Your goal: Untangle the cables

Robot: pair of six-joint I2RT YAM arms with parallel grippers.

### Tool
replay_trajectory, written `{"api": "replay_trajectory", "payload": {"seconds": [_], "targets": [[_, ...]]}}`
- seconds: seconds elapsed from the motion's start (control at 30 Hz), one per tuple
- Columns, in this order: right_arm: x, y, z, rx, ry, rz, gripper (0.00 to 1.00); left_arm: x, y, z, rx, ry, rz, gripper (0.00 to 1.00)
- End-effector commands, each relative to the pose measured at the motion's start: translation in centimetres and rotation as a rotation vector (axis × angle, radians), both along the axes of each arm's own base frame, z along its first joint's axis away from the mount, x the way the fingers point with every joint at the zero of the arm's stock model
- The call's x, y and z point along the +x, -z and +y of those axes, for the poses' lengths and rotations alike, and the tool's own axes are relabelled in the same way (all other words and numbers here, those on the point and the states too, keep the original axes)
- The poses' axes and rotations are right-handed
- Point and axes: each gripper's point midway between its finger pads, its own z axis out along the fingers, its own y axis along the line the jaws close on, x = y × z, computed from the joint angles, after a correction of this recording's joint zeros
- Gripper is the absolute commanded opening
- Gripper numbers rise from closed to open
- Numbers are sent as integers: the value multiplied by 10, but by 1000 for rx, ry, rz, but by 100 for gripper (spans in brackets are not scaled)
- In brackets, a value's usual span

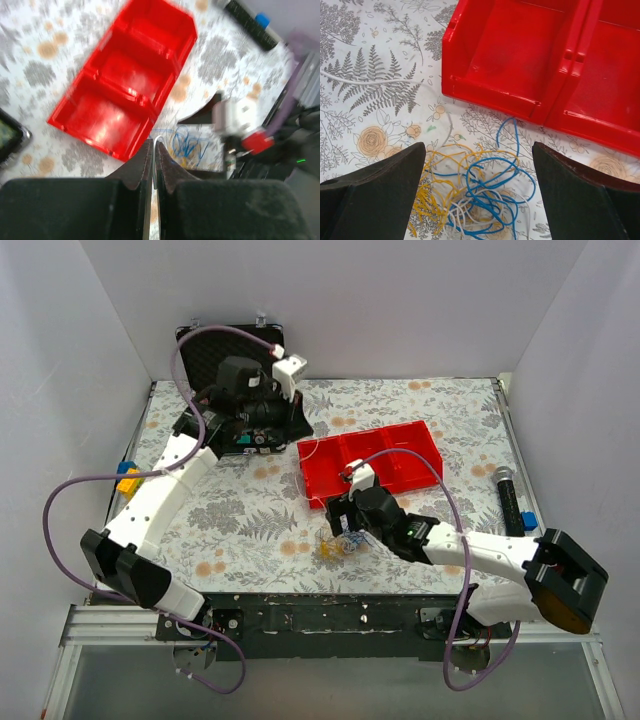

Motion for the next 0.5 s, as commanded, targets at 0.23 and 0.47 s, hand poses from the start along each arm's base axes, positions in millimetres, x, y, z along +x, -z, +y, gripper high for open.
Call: {"api": "replay_trajectory", "payload": {"seconds": [0.23, 0.47], "targets": [[-19, 55, 24, 27, -60, 125, 96, -10, -212, 0, -296, -12, -368, 0], [-49, 86, 4, 13, -29, 205, 93, -8, -310, 14, -474, -96, -656, 0]]}}
